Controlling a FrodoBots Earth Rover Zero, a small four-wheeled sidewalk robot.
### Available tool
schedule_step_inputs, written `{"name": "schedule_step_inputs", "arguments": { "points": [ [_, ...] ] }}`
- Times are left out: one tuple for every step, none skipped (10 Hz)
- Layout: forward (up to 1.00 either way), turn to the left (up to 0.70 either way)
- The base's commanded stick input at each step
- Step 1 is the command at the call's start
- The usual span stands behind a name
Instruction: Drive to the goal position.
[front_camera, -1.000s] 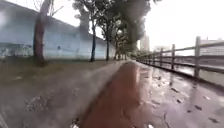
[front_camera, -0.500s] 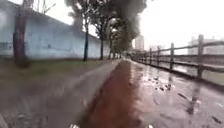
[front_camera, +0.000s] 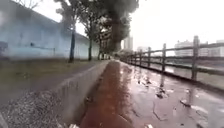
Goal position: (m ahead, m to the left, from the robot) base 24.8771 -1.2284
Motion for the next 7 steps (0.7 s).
{"name": "schedule_step_inputs", "arguments": {
  "points": [
    [0.85,-0.32],
    [0.85,-0.32],
    [0.85,-0.28],
    [0.85,-0.08],
    [0.85,0.02],
    [0.85,0.02],
    [0.85,0.02]
  ]
}}
